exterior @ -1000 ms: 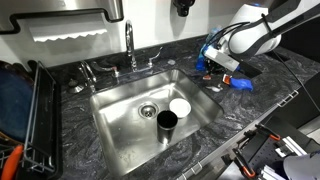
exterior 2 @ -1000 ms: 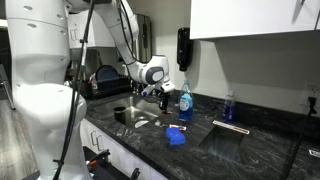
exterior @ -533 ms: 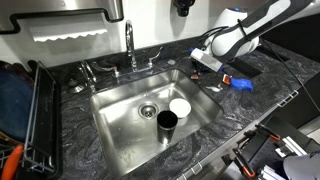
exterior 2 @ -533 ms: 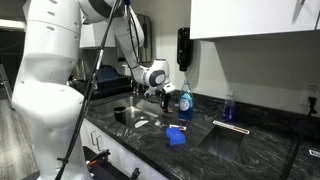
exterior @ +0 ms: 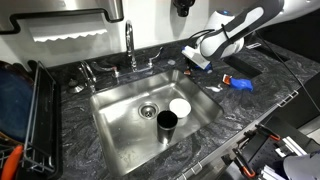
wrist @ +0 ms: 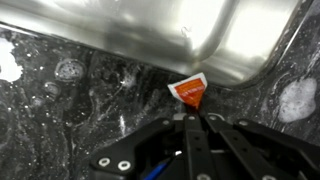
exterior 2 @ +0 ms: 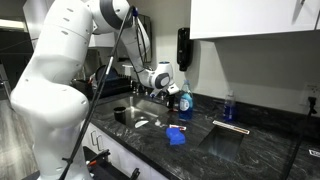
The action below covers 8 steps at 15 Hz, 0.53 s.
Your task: Move the orange sachet backwards
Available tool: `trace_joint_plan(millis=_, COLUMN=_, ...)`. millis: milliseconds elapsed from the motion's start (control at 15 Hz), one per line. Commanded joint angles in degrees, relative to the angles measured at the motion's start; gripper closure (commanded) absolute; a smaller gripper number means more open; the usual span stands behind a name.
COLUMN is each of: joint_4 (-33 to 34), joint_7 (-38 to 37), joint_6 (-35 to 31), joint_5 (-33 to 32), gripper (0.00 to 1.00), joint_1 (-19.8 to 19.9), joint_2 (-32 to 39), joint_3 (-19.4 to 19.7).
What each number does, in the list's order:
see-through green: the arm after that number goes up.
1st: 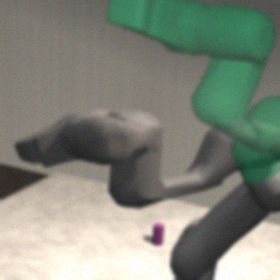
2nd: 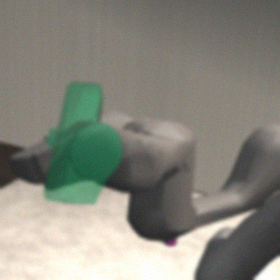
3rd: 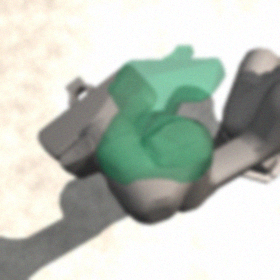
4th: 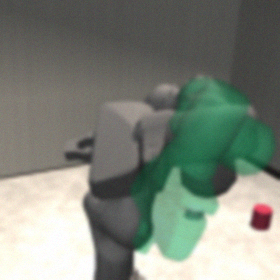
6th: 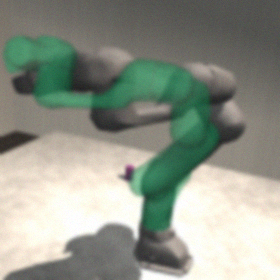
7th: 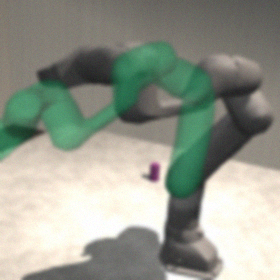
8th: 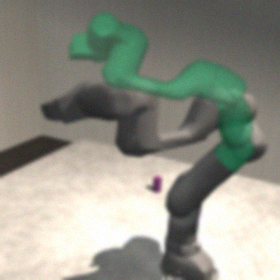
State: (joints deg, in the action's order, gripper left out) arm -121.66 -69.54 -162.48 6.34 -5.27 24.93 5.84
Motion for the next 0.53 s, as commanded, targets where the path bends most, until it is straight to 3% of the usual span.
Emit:
trace_joint_plan(millis=0, joint_4=4.5, joint_7=-4.4, joint_6=-1.0, joint_5=0.9, gripper=1.00, joint_1=-2.2, joint_2=4.0, joint_3=2.8)
trace_joint_plan(millis=400, joint_4=8.1, joint_7=-14.3, joint_6=1.1, joint_5=2.4, gripper=1.00, joint_1=-3.2, joint_2=6.6, joint_3=4.3)
trace_joint_plan(millis=467, joint_4=8.1, joint_7=-14.9, joint_6=2.1, joint_5=2.6, gripper=0.73, joint_1=-2.9, joint_2=6.2, joint_3=4.0)
